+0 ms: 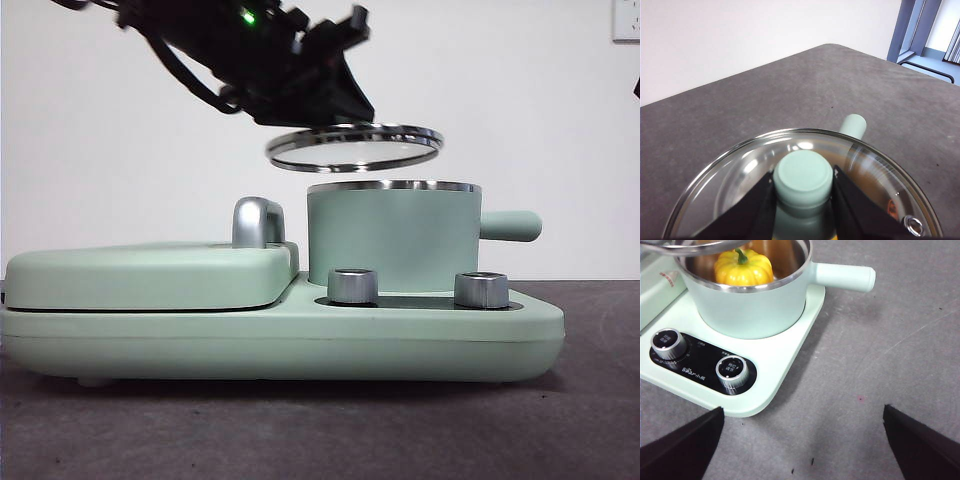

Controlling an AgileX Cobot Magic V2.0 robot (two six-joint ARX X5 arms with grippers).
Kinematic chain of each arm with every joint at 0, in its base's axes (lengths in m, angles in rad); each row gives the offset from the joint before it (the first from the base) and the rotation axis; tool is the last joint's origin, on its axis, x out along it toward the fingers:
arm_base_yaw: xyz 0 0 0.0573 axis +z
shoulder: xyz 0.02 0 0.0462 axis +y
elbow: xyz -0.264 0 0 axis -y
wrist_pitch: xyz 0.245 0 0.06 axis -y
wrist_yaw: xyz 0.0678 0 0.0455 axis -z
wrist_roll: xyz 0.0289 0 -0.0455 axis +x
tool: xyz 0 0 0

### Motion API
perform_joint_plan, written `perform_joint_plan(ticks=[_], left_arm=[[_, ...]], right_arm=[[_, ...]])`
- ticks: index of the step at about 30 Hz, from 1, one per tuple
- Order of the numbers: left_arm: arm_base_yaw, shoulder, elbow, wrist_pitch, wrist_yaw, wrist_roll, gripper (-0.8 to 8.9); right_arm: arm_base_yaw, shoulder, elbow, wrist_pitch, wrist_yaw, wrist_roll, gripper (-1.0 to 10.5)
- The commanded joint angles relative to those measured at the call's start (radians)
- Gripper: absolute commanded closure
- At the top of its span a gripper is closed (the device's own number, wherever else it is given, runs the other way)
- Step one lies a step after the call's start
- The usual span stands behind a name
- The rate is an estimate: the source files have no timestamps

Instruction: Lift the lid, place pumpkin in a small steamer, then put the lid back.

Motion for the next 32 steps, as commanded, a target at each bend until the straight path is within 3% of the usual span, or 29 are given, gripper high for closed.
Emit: perform_joint_plan(ticks=[1,10,32], left_arm=[[-0.01,0.045,0.072,0.044,-0.002,0.013,8.04],[-0.041,0.145,0.167,0.043,0.02,0.113,8.04],[-0.049,0.174,0.166,-0.019,-0.003,0.112,8.04]], right_arm=[[0.007,0.005,0.006,-0.001,-0.001,0.011,4.4],[0.007,0.005,0.006,-0.005,0.0,0.011,4.4],[0.006,0.005,0.006,-0.004,0.007,0.011,4.5]])
